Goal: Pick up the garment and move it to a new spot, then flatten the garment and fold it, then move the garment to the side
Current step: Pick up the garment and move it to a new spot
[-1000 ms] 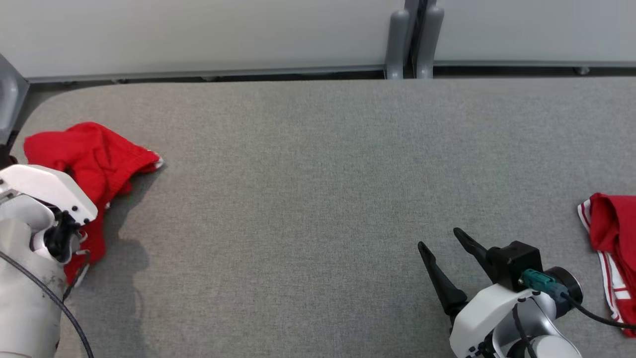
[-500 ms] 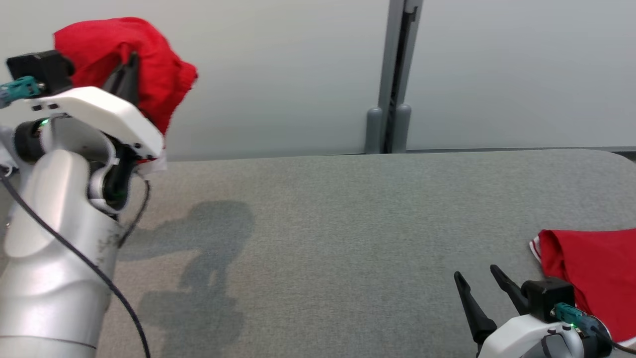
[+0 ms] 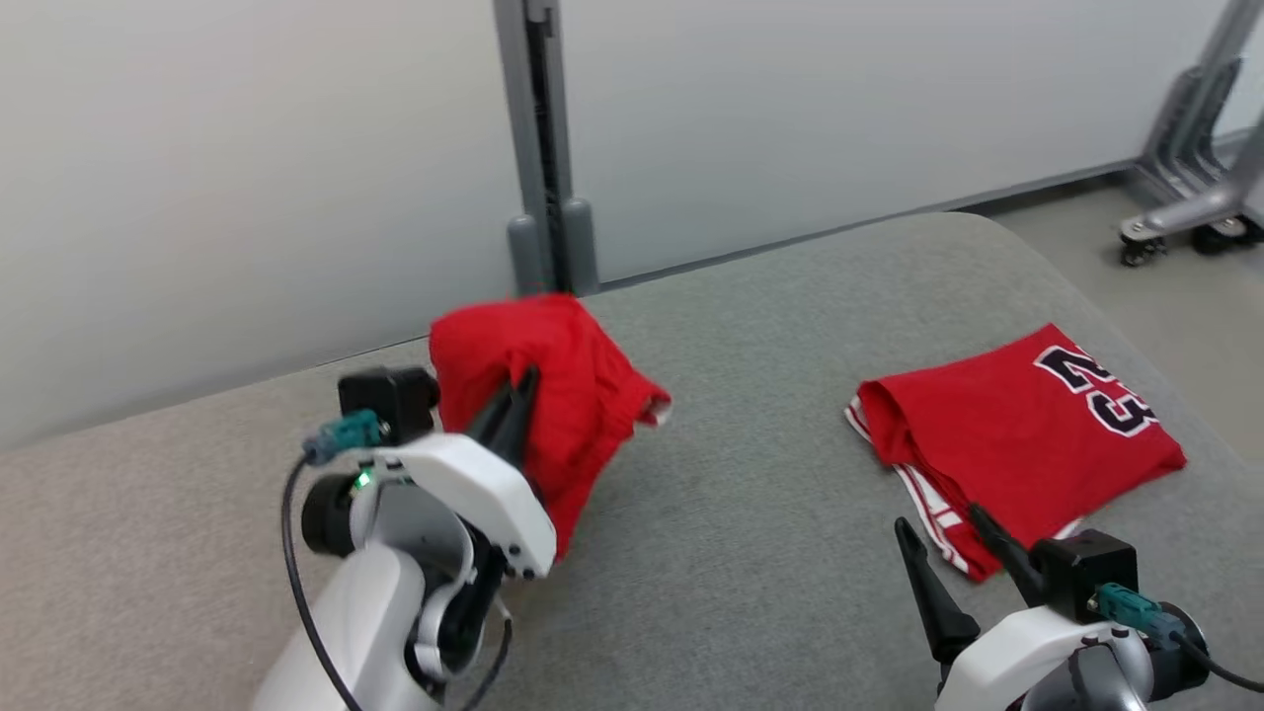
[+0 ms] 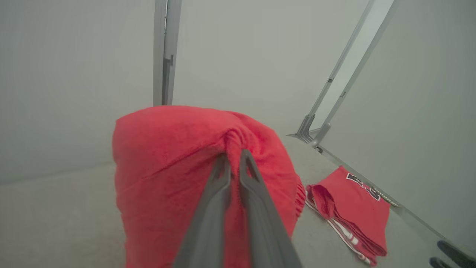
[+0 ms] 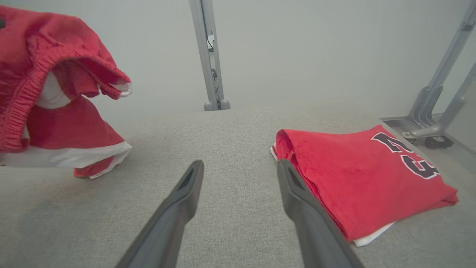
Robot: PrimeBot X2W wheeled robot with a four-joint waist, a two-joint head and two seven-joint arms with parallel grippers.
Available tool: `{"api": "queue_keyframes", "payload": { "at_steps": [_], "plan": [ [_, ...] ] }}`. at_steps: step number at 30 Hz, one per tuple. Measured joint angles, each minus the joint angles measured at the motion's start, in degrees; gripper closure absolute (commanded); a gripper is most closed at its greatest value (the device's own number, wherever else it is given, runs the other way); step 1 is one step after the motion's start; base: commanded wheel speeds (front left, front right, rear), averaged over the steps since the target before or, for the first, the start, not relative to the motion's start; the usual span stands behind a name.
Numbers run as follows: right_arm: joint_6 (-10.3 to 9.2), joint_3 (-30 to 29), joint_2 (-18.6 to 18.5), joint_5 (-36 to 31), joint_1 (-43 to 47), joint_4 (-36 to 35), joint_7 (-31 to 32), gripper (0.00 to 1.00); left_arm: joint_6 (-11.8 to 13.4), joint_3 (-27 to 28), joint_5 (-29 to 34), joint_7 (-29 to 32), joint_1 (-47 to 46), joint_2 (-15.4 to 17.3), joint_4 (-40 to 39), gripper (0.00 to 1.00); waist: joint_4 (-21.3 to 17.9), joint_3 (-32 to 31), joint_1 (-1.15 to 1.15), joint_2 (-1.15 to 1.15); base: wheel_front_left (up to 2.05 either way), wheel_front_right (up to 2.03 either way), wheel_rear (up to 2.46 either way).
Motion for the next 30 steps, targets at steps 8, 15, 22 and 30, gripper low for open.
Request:
{"api": "queue_keyframes", "payload": {
  "at_steps": [8,15,22,30],
  "plan": [
    [0.0,1.1,0.0,0.7,-0.2,1.2,-1.0,0.0,-1.7,-5.9,1.2,-4.9,7.8,-1.2,8.4,0.0,-6.5,2.6,0.0,0.0,0.0,0.0,0.0],
    [0.0,0.6,0.1,1.0,-0.7,1.3,-1.3,0.0,-1.2,-7.9,2.5,-9.0,7.6,-1.8,13.9,0.0,-4.4,2.7,0.0,0.0,0.0,0.0,0.0],
    [0.0,-1.1,0.1,1.1,0.2,1.1,-2.1,0.0,1.0,-3.7,3.1,-19.0,10.5,1.0,5.2,0.0,-0.4,1.2,0.0,0.0,0.0,0.0,0.0],
    [0.0,-1.7,0.1,2.3,1.3,2.1,-5.0,0.0,-0.9,8.0,4.0,-22.0,21.8,5.8,-8.2,0.0,4.6,-1.6,0.0,0.0,0.0,0.0,0.0]
  ]
}}
